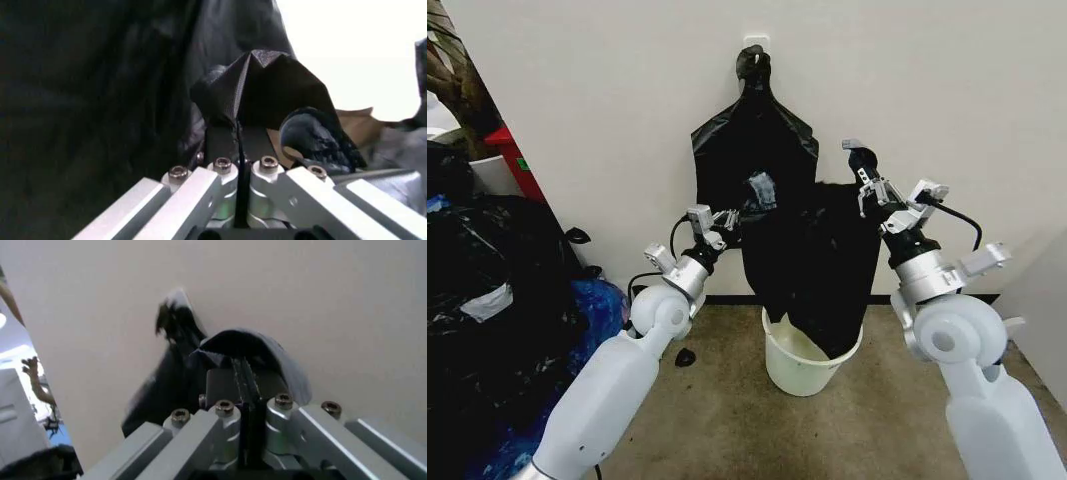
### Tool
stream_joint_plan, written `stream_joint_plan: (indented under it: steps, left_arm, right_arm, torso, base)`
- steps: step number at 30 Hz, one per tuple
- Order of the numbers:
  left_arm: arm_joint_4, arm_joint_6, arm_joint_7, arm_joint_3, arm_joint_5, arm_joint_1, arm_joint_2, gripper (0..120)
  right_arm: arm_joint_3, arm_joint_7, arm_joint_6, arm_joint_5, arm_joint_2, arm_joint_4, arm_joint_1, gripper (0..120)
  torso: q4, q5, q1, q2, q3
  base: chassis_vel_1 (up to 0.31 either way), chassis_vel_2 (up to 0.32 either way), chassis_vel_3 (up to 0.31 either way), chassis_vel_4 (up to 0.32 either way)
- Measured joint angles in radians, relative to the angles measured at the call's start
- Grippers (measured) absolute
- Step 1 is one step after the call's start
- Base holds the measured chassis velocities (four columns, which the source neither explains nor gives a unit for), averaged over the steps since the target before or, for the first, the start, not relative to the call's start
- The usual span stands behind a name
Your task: Place the garbage bag over the trash bin.
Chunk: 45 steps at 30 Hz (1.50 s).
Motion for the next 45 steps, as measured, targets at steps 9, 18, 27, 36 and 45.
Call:
stream_joint_plan:
  steps: [9,18,27,36,45]
  left_arm:
    - [0.031,0.0,0.024,0.024,0.058,0.045,-0.004,0]
    - [0.026,0.004,0.022,0.029,0.08,0.152,-0.002,0]
    - [-0.067,0.029,-0.013,0.082,0.09,0.173,-0.012,0]
    - [-0.055,0.026,-0.031,0.098,0.112,0.234,-0.031,0]
    - [-0.043,-0.015,-0.051,0.014,0.163,0.374,-0.032,0]
  right_arm:
    - [0.057,-0.059,0.061,-0.064,0.074,-0.031,-0.198,0]
    - [0.075,-0.068,0.077,-0.085,0.057,-0.018,-0.334,0]
    - [0.193,0.042,-0.051,0.078,-0.068,0.172,-0.28,0]
    - [0.175,0.0,-0.084,0.048,-0.015,0.15,-0.388,0]
    - [0.127,-0.063,0.026,-0.082,0.066,-0.04,-0.433,0]
  torso:
    - [-0.0003,0.0003,0.0,0.0,0.0]
    - [-0.0002,0.0004,0.0,0.0,0.0]
    - [0.0001,0.0,0.0,0.0,0.0]
    - [0.0,0.0002,0.0,0.0,0.0]
    - [0.0,-0.0001,0.0,0.0,0.0]
  base:
    - [0.0,0.0,0.0,0.0]
    - [0.0,0.0,0.0,0.0]
    - [0.0,0.0,0.0,0.0]
    - [0.0,0.0,0.0,0.0]
    - [0.0,0.0,0.0,0.0]
